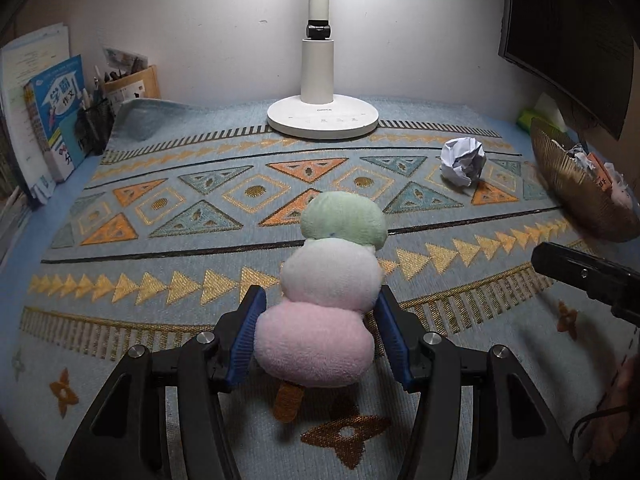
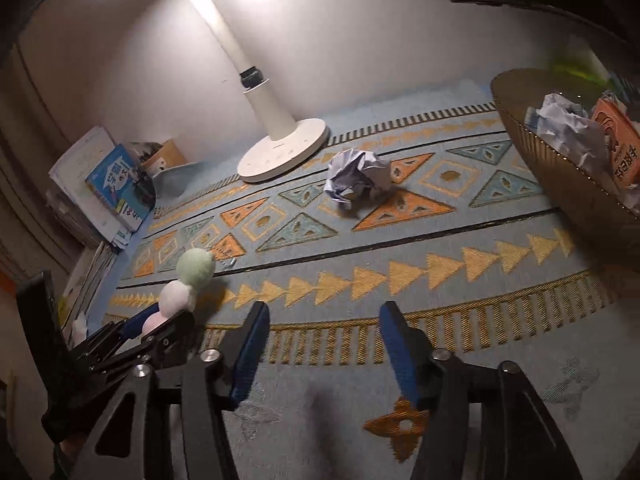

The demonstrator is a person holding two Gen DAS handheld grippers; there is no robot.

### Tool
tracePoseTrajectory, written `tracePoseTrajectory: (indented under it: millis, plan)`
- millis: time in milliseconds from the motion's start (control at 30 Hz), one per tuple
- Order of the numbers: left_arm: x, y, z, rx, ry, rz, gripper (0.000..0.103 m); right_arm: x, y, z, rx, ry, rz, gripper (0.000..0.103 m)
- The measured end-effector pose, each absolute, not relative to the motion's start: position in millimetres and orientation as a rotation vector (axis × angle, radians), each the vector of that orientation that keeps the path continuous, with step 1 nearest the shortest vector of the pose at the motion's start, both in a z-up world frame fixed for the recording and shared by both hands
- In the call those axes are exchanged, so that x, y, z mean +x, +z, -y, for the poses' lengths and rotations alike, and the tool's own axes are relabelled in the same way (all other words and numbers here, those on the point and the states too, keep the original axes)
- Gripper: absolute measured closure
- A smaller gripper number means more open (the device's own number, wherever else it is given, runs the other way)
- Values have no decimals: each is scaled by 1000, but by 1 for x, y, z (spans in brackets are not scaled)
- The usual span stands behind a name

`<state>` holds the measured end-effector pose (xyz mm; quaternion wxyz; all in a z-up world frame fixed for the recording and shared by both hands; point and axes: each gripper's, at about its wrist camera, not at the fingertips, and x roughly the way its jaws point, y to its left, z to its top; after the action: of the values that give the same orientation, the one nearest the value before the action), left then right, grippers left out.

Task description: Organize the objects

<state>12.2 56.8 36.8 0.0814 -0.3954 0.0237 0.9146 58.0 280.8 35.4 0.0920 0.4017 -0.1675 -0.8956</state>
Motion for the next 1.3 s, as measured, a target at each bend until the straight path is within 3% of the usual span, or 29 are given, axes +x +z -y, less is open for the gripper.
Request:
tracePoseTrajectory:
  millis: [233,567,600,633,700,900,967,1000,1033,1100,1300]
  plan:
    - [6,31,-44,-1237,2700,46,50,-6,31,-281,1305,-2641,461,38]
    - [5,29,-40,-1238,2683,82,50,-75,23,-266,1297,-2727,264,38]
    - [5,29,-41,-1241,2676,84,50,-77,22,-264,1281,-2713,262,39]
    - [4,28,-40,-1244,2669,87,50,-78,19,-262,1289,-2704,255,60]
    - [3,28,-39,-1244,2666,97,50,-75,18,-258,1294,-2695,240,80]
    - [4,29,-36,-1241,2679,111,50,-38,27,-257,1197,-2685,249,80]
    - [4,29,-36,-1241,2683,111,50,-31,28,-257,1207,-2650,266,77]
    - [4,29,-36,-1241,2683,114,50,-32,28,-257,1231,-2635,271,63]
    - [3,29,-36,-1243,2682,117,50,-36,28,-258,1262,-2633,267,33]
    - [2,28,-36,-1248,2678,117,50,-43,33,-263,1240,-2693,242,8]
    - [3,30,-42,-1236,2704,71,50,-90,38,-261,1244,-2674,200,4]
